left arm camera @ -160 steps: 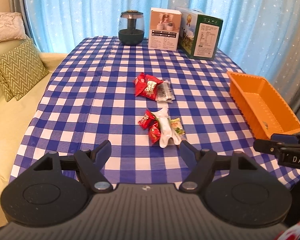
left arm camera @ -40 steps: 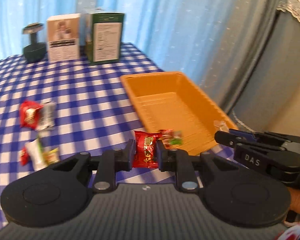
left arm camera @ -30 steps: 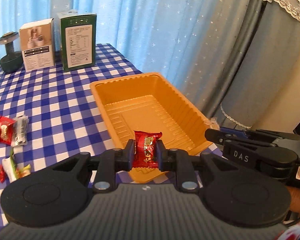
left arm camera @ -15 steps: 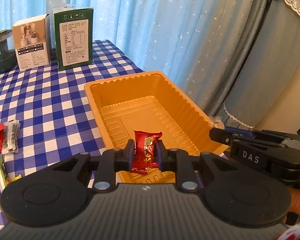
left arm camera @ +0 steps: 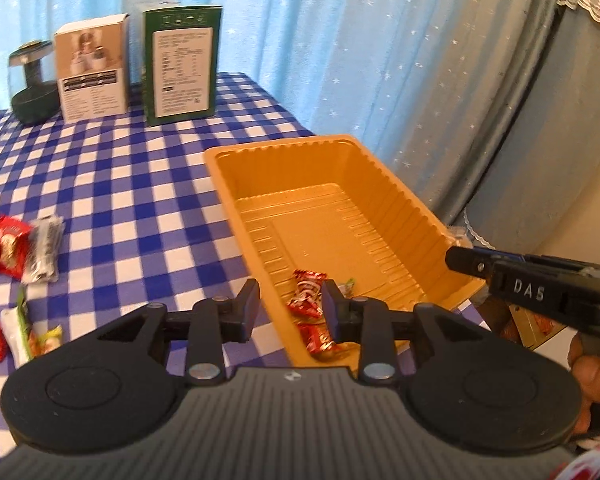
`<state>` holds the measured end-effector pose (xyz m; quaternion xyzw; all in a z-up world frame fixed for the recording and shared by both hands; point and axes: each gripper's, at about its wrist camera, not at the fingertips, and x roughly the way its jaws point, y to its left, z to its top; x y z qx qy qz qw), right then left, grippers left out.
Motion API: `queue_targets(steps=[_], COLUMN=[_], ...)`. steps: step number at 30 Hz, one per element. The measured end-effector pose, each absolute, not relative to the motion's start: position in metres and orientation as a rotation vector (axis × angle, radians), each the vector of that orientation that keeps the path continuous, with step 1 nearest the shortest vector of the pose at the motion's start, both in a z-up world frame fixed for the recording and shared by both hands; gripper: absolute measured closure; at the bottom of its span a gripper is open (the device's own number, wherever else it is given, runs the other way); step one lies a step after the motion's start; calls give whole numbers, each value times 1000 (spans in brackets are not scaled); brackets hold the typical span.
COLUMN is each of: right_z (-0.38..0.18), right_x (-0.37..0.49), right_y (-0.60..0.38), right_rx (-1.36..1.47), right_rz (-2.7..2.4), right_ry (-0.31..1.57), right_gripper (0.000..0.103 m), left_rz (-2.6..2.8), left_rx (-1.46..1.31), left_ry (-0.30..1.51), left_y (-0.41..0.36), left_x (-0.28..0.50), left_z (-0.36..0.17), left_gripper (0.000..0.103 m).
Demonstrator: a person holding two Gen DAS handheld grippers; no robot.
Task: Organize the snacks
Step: 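Open the left tool releasing the red candy in the tray while the right releases the clear packet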
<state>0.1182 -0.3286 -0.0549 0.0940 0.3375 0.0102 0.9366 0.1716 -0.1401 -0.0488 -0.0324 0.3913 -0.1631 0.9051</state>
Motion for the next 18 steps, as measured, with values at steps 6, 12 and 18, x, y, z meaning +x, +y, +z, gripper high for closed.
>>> queue_targets(steps=[6,12,18], right_z=[-51,-49,-50], right_x=[124,132,123], right_y=[-325,-325,-334], right_rx=[202,246,292], right_rz=[43,72,43], right_ry=[675,654,656], right_gripper=[81,81,51], left_rz=[-319,-304,-285], left_rx=[-85,-86,-83], left_ry=[802,787,783], left_y=[-129,-122,-112], left_x=[163,157,149], left_z=[-44,-42,-41], left_gripper=[69,60,56])
